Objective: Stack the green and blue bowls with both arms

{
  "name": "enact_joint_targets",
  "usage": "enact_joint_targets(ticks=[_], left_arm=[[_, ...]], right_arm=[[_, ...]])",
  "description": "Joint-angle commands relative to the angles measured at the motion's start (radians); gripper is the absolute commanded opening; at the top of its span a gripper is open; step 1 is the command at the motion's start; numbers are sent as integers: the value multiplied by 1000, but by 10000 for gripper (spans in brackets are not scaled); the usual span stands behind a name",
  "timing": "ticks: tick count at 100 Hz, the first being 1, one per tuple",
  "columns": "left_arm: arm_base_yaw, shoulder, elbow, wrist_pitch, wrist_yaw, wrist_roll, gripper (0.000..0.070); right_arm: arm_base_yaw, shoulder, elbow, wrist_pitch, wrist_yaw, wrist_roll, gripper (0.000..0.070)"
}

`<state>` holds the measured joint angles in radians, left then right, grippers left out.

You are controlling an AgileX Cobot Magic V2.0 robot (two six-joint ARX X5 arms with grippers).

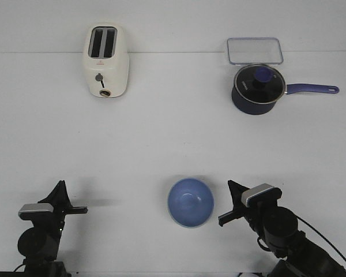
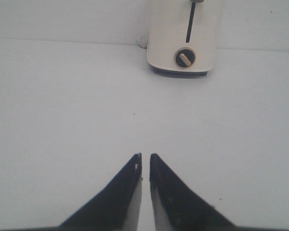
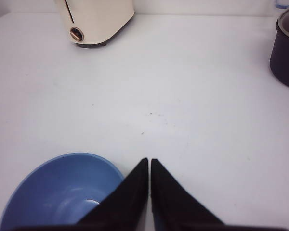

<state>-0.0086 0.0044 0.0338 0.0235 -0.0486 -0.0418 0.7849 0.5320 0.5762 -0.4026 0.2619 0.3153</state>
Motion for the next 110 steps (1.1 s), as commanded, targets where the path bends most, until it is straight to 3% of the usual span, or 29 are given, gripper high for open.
enact_joint_targets(ticks=[1,20,28,36,53,71,85,110], left_arm=[[2,-1,-20,16,4,11,15],[2,-1,-20,16,4,11,15],[2,-1,-20,16,4,11,15],[2,-1,-20,16,4,11,15],[2,-1,-20,16,4,11,15],[2,-1,-20,16,4,11,15],[2,-1,-20,18,4,11,15],[2,-1,-19,24,4,11,15]], right_arm=[[8,4,5,14,1,8,10],[7,0,5,12,1,-7,10],[-28,-19,2,19,45,-116,10],[-129,-63,-45,76,38,-172,10],[-446,-253,-304,278,-133,-216,10],[-647,-435,-549,384,-140,-217,10],[-694,-516,-563,277,-131,-259,10],[-695,-531,-563,283,-139,-259,10]])
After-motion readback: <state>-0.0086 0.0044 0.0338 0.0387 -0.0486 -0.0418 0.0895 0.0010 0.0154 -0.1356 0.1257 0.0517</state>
